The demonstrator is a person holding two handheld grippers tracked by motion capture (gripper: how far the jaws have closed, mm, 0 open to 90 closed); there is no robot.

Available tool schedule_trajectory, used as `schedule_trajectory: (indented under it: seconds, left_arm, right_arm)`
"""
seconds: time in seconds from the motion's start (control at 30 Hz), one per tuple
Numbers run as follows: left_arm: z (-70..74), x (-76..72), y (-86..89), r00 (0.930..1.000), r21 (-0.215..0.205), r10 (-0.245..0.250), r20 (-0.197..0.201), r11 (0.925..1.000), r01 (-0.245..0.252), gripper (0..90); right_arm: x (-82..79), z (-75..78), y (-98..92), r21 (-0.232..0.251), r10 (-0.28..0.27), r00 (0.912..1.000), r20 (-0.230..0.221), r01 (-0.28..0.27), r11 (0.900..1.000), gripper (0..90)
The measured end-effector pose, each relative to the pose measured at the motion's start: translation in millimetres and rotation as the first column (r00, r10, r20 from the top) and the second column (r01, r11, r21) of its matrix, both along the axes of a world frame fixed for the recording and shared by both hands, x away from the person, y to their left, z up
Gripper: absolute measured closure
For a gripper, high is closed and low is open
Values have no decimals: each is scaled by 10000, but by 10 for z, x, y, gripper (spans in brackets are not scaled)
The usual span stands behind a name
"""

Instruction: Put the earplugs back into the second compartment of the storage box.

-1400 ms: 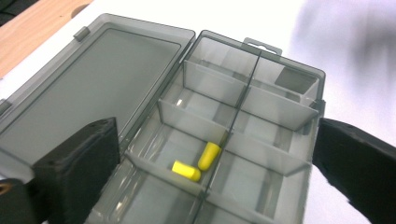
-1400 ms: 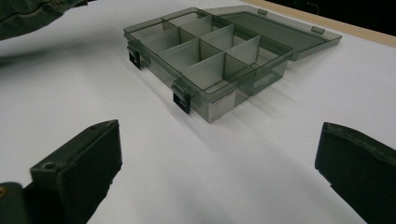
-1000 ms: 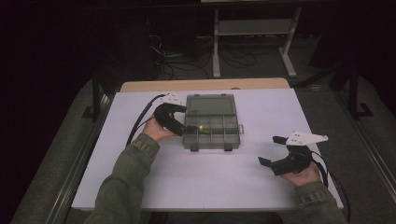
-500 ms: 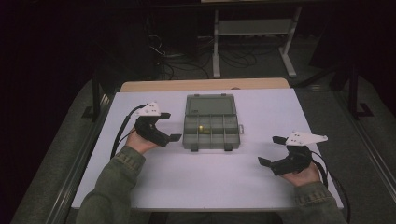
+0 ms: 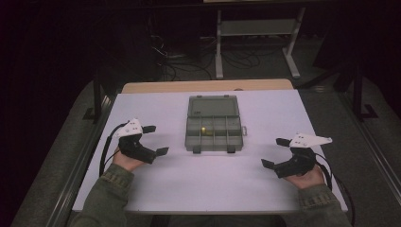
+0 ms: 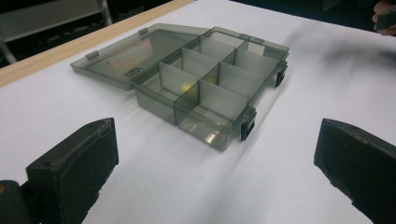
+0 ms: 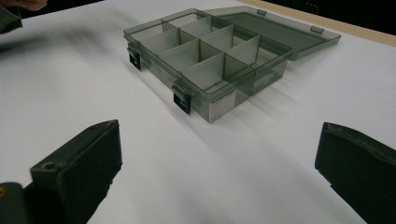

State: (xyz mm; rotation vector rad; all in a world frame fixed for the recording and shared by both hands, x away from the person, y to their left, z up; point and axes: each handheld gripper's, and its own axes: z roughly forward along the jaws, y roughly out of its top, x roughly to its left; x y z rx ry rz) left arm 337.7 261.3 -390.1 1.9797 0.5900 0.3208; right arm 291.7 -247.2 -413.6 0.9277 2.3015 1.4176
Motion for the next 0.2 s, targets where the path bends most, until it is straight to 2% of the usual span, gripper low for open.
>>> schedule_trajectory:
  seconds: [0.07,0.2]
  left_arm:
    - [-6,-47,28,10000,18,56,49,10000,-56,0]
    - [-3,-128,108,9993,-262,291,254,9992,-285,0]
  right_arm:
    - [-1,2,-6,34,2,10000,-15,-2,10000,2]
    - [-5,-1,-8,69,1,10000,-4,-1,10000,2]
